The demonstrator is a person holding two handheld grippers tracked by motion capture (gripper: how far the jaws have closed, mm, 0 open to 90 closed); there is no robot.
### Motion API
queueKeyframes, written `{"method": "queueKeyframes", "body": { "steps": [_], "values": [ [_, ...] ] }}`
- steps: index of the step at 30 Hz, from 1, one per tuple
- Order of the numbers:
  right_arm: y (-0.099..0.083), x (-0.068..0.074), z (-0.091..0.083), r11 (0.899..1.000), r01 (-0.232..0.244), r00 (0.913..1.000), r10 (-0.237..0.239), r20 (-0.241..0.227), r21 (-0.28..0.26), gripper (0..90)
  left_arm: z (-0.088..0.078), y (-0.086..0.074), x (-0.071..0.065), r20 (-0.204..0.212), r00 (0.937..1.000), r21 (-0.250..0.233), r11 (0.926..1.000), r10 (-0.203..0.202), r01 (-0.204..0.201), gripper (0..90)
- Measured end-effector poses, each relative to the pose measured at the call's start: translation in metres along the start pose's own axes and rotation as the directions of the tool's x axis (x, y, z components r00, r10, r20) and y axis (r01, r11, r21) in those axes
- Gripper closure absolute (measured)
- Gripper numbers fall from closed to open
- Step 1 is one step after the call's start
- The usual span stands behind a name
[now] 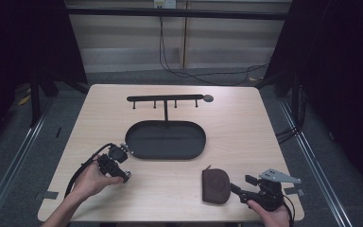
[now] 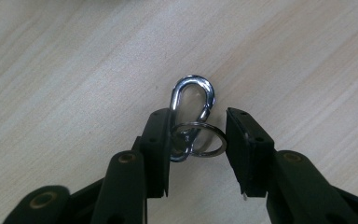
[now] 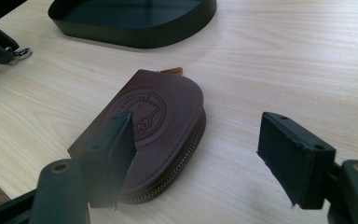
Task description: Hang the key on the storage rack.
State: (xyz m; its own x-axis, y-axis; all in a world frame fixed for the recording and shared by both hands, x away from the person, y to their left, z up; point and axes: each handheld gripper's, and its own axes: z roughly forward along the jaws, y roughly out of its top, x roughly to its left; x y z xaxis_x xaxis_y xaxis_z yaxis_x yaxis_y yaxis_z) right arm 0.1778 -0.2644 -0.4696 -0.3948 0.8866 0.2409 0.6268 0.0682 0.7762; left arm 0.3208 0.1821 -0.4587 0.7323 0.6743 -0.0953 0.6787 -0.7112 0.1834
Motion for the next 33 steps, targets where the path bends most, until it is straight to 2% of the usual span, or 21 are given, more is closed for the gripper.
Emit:
{"method": "queueKeyframes", "body": {
  "steps": [4,7,8,9,10,15,19,22,27,30,33],
  "values": [
    [0.000,0.000,0.000,1.000,-0.002,1.0000,0.002,0.000,0.001,27.0,-0.001,0.000,0.003,0.019,0.9998,0.008,1.0000,0.000,0.000,62.0],
    [0.000,0.000,0.000,1.000,-0.003,1.0000,0.003,0.000,0.001,27.0,-0.005,-0.001,0.006,0.045,0.9989,-0.009,0.9999,-0.014,0.014,65.2],
    [0.000,0.000,0.000,1.000,-0.003,1.0000,0.003,0.002,0.003,27.0,-0.008,-0.002,0.007,0.061,0.9981,-0.026,0.9996,-0.006,0.008,76.8],
    [0.000,0.000,0.000,1.000,-0.003,1.0000,0.003,0.002,0.003,27.0,-0.010,-0.002,0.008,0.067,0.9977,-0.036,0.9992,-0.014,0.016,76.8],
    [0.000,0.000,0.001,1.000,-0.003,1.0000,0.003,0.002,0.004,27.0,-0.011,-0.002,0.008,0.054,0.9985,-0.032,0.9994,-0.009,0.011,76.8],
    [0.000,0.000,0.000,1.000,-0.004,1.0000,0.004,0.002,0.000,27.0,-0.011,-0.002,0.010,0.069,0.9976,-0.030,0.9995,-0.006,0.008,79.6],
    [0.000,-0.001,0.001,1.000,-0.004,1.0000,0.004,0.000,0.002,27.0,-0.013,0.002,0.008,0.068,0.9976,-0.049,0.9987,-0.012,0.015,71.0],
    [0.000,-0.001,0.001,1.000,-0.004,1.0000,0.004,0.000,0.002,27.0,-0.014,0.009,0.006,0.057,0.9984,-0.047,0.9989,-0.004,0.007,68.7],
    [0.000,0.000,0.001,1.000,-0.003,1.0000,0.003,-0.005,0.002,27.0,-0.012,0.021,0.006,0.061,0.9981,-0.043,0.9991,0.003,0.000,65.2],
    [0.000,-0.001,0.001,1.000,-0.004,1.0000,0.004,-0.007,0.003,27.0,-0.009,0.026,0.007,0.078,0.9970,-0.045,0.9990,0.000,0.004,63.5],
    [0.000,-0.001,0.001,1.000,-0.003,1.0000,0.003,-0.008,0.004,27.0,-0.004,0.032,0.008,0.076,0.9971,-0.028,0.9996,0.000,0.002,62.1]
  ]
}}
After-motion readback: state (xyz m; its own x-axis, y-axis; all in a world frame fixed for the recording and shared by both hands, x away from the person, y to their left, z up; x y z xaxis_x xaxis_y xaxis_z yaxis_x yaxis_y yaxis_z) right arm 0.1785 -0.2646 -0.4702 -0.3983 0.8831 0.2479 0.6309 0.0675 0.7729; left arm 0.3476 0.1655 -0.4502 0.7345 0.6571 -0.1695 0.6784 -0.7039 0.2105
